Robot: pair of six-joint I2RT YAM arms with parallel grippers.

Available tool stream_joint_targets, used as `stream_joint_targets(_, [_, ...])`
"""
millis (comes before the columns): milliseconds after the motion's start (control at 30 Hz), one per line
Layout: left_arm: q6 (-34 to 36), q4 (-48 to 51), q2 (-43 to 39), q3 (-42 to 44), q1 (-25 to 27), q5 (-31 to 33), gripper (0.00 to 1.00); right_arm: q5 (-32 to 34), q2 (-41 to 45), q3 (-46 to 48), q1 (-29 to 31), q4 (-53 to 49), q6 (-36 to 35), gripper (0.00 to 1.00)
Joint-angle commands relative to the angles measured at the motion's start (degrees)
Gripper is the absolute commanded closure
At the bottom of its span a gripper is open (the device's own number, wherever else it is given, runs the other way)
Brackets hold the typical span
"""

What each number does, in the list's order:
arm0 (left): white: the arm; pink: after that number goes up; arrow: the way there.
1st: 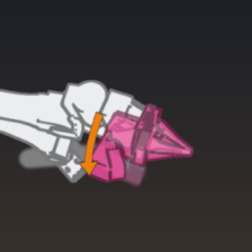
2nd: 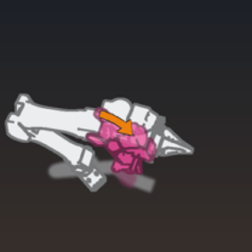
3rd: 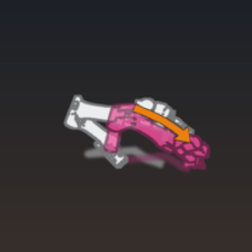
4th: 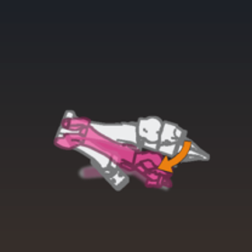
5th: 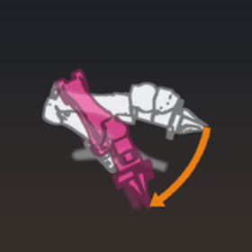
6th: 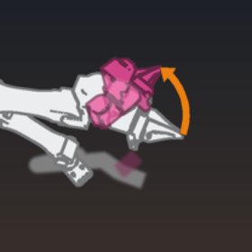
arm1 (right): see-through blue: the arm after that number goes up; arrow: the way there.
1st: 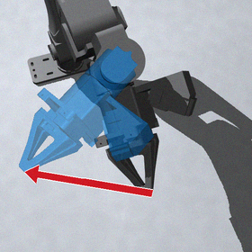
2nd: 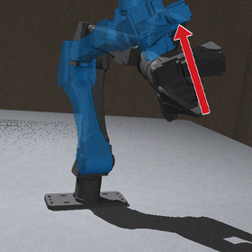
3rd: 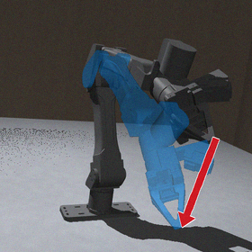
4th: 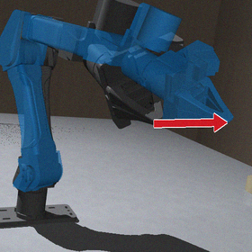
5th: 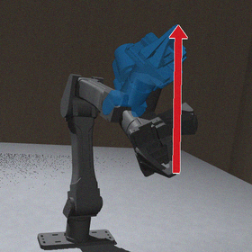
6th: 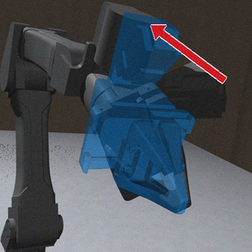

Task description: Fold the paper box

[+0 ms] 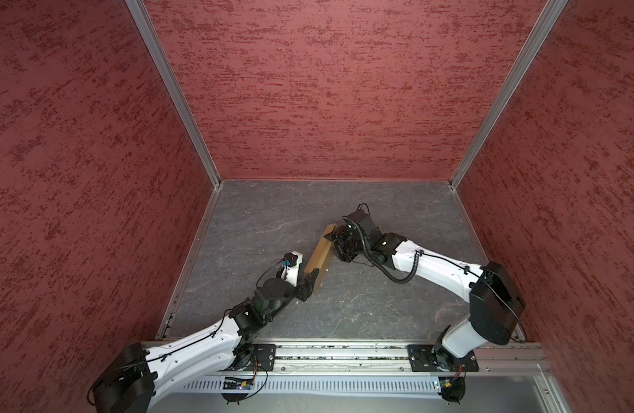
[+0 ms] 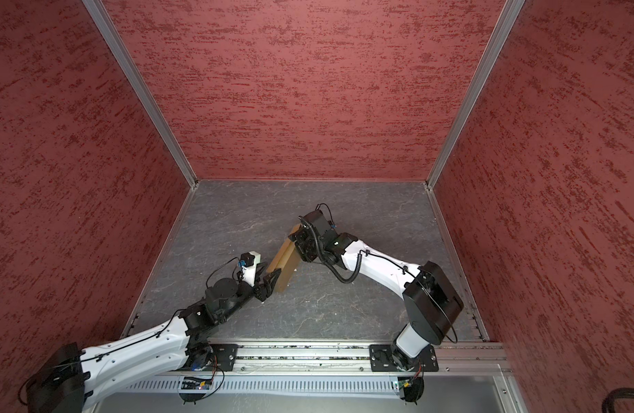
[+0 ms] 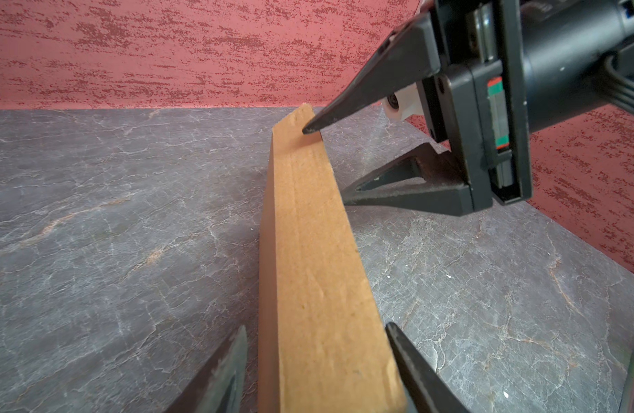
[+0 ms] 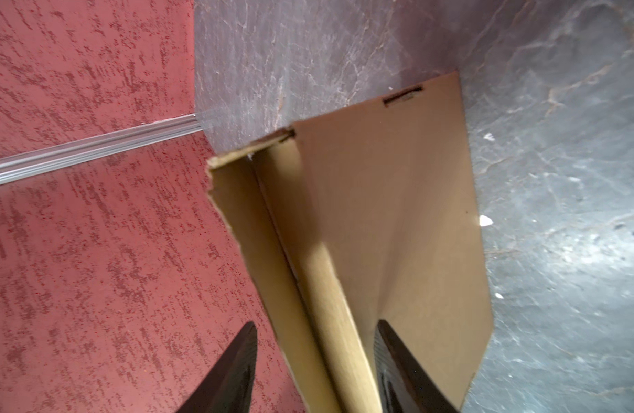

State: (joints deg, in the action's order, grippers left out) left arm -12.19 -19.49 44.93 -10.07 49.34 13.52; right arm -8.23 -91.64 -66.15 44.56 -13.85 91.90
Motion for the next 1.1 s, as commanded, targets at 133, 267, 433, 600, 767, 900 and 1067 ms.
stream_joint_targets(133, [0.1, 5.5, 0.5, 1.6, -0.6, -0.9, 0.39, 1.4, -1.4, -2.4, 1.1, -4.1, -0.8, 0.46])
stream_joint_targets(267, [0.0, 5.5, 0.5, 1.6, -0.7, -1.0, 0.39, 1.5, -2.1, -2.8, 1.5, -4.5, -1.9, 0.46])
stream_joint_targets(433, [-0.6, 5.7, 0.6, 1.6, -0.7, -1.4, 0.39, 1.7, -2.6, -3.1, 1.9, -4.0, -2.3, 0.47])
stream_joint_targets(600, [-0.5, 4.8, 1.0, 1.7, -0.7, -3.0, 0.38, 2.0, -3.1, -3.9, 2.0, -4.2, -2.4, 0.49])
stream_joint_targets(767, [0.1, 3.4, 2.2, 1.5, -0.7, -4.0, 0.36, 1.9, -3.6, -5.0, 2.1, -4.7, -2.7, 0.50])
stream_joint_targets(900, [0.3, 2.4, 3.5, 1.3, -0.7, -4.8, 0.36, 1.8, -3.9, -5.3, 2.3, -4.7, -2.7, 0.50])
stream_joint_targets(1067, [0.5, 2.7, 4.7, 0.8, -0.9, -4.5, 0.35, 1.4, -4.7, -6.3, 2.3, -4.9, -3.0, 0.51])
